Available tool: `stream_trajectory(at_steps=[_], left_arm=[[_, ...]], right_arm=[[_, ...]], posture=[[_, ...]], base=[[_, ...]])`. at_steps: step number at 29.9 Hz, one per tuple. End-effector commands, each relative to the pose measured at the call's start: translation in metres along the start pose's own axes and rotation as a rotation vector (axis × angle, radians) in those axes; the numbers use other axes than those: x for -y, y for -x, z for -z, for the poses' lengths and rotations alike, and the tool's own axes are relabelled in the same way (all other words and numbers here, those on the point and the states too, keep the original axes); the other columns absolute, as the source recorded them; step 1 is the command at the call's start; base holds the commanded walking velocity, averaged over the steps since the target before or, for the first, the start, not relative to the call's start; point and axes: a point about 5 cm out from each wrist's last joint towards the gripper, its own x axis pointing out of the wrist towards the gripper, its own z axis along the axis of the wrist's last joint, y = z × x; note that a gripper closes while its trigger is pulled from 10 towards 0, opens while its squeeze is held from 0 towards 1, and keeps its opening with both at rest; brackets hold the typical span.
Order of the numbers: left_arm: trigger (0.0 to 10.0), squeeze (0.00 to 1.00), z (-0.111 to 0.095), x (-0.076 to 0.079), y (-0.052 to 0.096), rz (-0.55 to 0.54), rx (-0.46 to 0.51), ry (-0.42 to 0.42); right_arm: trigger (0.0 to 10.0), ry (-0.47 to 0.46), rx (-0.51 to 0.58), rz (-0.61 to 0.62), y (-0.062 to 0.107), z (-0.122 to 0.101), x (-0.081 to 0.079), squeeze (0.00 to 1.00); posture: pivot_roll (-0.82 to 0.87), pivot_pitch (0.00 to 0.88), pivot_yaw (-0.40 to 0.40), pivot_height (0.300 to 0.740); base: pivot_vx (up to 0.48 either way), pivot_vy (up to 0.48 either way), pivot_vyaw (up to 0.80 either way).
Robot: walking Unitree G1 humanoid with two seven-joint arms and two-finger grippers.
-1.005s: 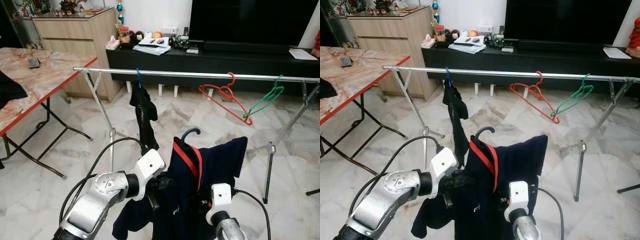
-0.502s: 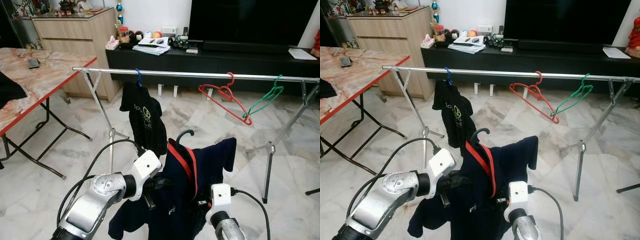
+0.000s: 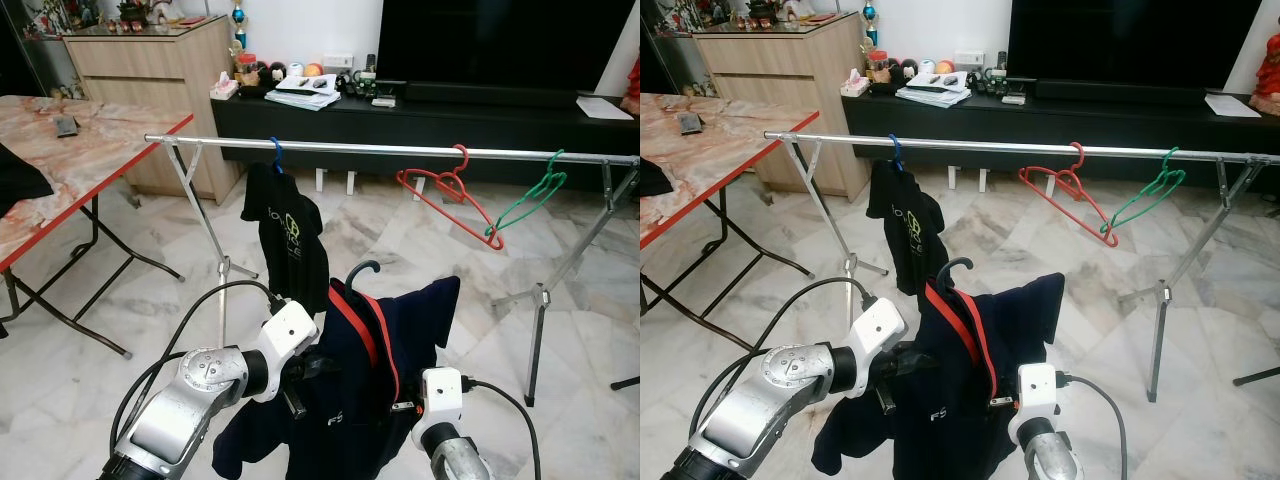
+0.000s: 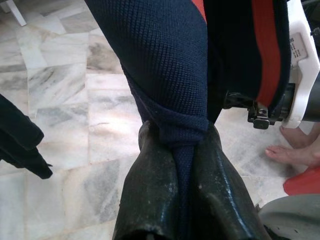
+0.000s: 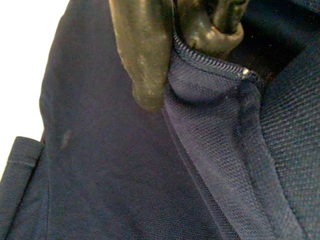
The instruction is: Hang hanger
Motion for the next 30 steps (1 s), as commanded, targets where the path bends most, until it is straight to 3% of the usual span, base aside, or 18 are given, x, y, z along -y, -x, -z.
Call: stream_trajectory(at_steps=[1,8,17,22,23,24,25,26,30], left_arm=[[10.0,0.0,-0.01,-0.006,0.002,-0.021,0.031,-0.049],[10.0,0.0,-0.006,-0.003,0.009,0.011,0.015,-0.072],[10.0,0.0,0.033,-0.028,0.033,-0.12,-0.232,-0.211],[10.0,0.0,0.038,-0.029,0.038,-0.109,-0.258,-0.247],[10.0,0.0,0.038,-0.029,0.042,-0.093,-0.253,-0.255],[10.0,0.0,0.038,-0.027,0.05,-0.029,-0.266,-0.293],[10.0,0.0,0.038,-0.027,0.05,-0.029,-0.266,-0.293],[10.0,0.0,0.041,-0.025,0.059,0.034,-0.295,-0.331],[10.0,0.0,0.04,-0.028,0.074,0.087,-0.288,-0.345]], right_arm=[[0.0,-0.009,-0.01,0.009,0.0,0.002,0.0,0.0],[0.0,-0.002,-0.012,0.016,0.0,0.002,0.0,0.0],[0.0,0.024,-0.03,0.04,0.001,0.003,0.002,0.0],[0.0,0.029,-0.033,0.044,0.001,0.003,0.002,0.0],[0.0,0.02,0.046,0.032,-0.011,-0.021,0.01,0.0],[0.0,0.061,0.202,0.035,-0.033,-0.083,0.033,0.0],[0.0,0.061,0.202,0.035,-0.033,-0.083,0.033,0.0],[0.0,0.085,0.251,0.042,-0.038,-0.107,0.042,0.0],[0.0,0.098,0.246,0.04,-0.038,-0.109,0.044,0.0]], posture=[[0.09,0.004,0.026,0.74],[0.09,0.005,0.026,0.74],[0.09,0.008,0.026,0.74],[0.09,0.008,0.026,0.74],[0.09,0.009,0.025,0.74],[0.09,0.01,0.023,0.74],[0.09,0.01,0.023,0.74],[0.09,0.011,0.023,0.74],[0.09,0.011,0.022,0.74]], base=[[0.0,0.0,0.0],[0.0,0.0,0.0],[0.0,0.0,0.0],[0.0,0.0,0.0],[0.0,0.0,0.0],[0.0,0.0,0.0],[0.0,0.0,0.0],[0.0,0.0,0.0],[0.0,0.0,0.0]])
